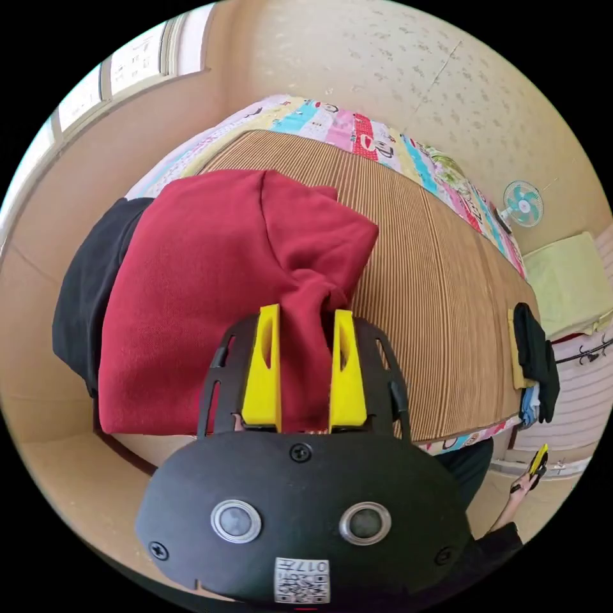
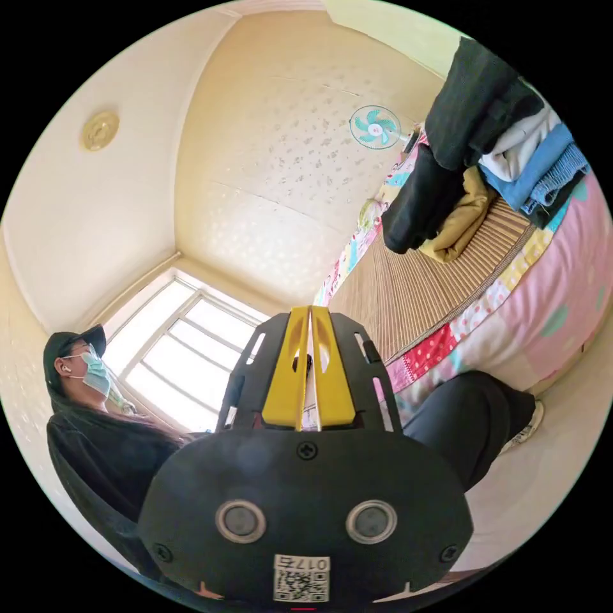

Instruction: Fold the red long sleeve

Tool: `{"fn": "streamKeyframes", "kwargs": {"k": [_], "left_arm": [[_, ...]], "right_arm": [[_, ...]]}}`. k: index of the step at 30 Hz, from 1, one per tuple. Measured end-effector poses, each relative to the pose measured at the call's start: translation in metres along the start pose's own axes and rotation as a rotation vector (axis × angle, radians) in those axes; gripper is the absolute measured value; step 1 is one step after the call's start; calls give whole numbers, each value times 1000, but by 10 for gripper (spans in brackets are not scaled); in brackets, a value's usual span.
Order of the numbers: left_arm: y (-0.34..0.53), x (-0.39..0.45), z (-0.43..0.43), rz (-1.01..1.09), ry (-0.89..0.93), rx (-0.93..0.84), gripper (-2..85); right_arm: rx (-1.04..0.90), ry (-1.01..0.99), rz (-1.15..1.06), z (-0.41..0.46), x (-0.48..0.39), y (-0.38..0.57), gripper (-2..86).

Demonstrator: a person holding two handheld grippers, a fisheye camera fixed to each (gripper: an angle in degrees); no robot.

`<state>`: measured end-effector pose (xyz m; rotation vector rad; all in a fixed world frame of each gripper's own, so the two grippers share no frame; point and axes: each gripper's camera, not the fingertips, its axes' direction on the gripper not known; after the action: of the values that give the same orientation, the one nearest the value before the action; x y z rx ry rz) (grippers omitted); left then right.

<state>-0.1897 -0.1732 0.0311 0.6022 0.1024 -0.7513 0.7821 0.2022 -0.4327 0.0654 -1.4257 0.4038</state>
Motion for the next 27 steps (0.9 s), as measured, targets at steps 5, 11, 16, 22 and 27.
{"fn": "streamKeyframes", "kwargs": {"k": [5, 11, 16, 22, 27], "left_arm": [[68, 21, -70, 143, 414, 218, 45], [221, 20, -122, 363, 885, 386, 51], [277, 20, -102, 347, 880, 105, 72], [301, -2, -141, 190, 688, 104, 113], [279, 15, -181, 245, 725, 104, 143]], "right_arm": [[-94, -177, -289, 63, -37, 29, 26], [-623, -263, -292, 293, -38, 86, 177], [-925, -674, 157, 503, 18, 214, 191], [-977, -641, 166, 580, -14, 323, 52], [-1033, -616, -55, 581, -73, 343, 44]]}}
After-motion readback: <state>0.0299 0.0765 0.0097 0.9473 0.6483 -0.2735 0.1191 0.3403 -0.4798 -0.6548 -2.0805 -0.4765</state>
